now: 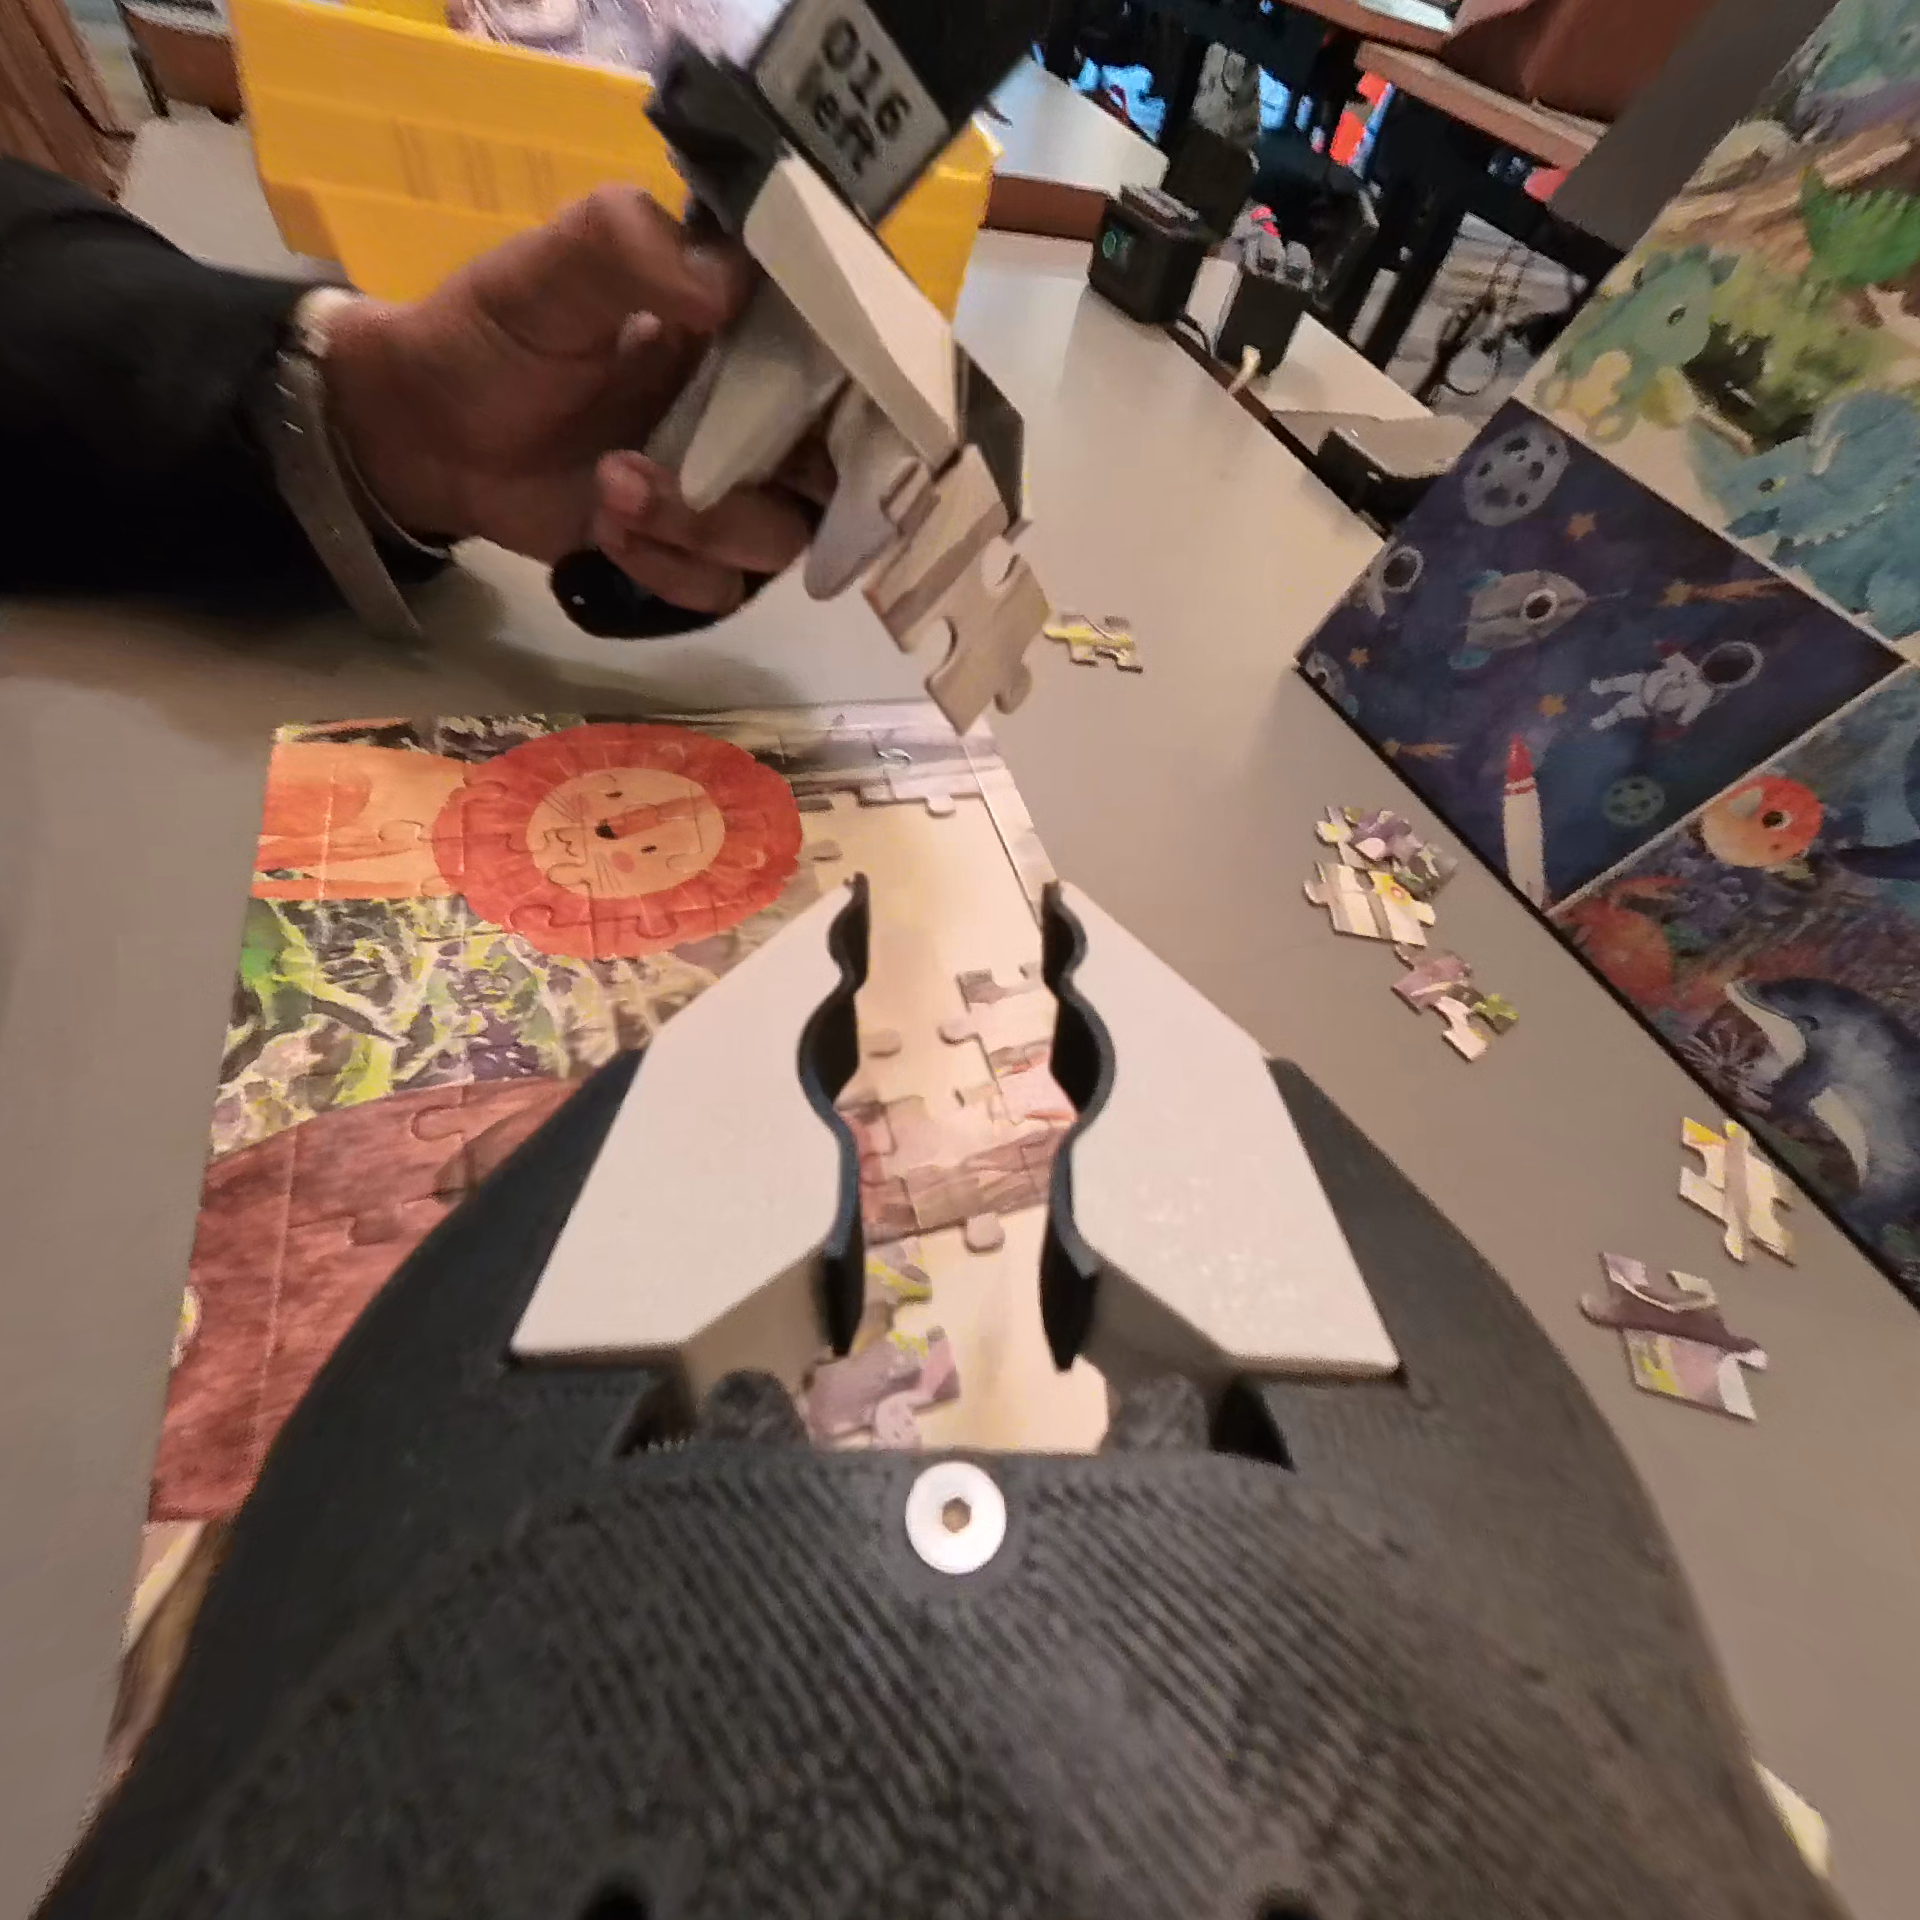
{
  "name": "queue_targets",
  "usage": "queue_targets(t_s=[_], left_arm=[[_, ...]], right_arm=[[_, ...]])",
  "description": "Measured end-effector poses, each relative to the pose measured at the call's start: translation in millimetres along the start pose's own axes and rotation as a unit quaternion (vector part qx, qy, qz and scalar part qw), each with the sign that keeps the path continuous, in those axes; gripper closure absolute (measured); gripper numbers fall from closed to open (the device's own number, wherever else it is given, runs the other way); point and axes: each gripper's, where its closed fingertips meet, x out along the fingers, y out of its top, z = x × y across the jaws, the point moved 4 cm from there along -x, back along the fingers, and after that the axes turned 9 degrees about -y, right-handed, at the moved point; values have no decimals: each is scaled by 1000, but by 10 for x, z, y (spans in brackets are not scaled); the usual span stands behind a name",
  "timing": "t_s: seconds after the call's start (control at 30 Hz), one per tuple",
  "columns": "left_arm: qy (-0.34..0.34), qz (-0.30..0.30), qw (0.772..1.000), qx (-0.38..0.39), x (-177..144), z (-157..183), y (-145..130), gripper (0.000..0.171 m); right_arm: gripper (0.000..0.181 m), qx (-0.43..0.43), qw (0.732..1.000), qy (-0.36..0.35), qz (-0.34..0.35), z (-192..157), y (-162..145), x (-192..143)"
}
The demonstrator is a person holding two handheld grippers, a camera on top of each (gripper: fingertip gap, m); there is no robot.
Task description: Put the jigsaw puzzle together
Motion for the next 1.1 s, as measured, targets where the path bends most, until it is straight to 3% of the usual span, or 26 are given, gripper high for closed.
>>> queue_targets(t_s=[0.23,0.47,0.83,1.03,1.1], left_arm=[[-140,-20,990,3,120,294,-94,161],[-212,-64,975,-17,258,432,-277,161],[-237,-83,968,-31,296,472,-358,161],[-239,-87,966,-45,284,449,-370,161],[-214,-86,972,-46,275,392,-355,154]], right_arm=[[127,60,982,120,131,-215,348,-216],[126,25,977,141,156,-310,410,-304],[148,-20,976,175,131,-500,330,-263],[148,-22,977,170,123,-488,314,-252],[148,-20,980,157,117,-451,306,-231]])
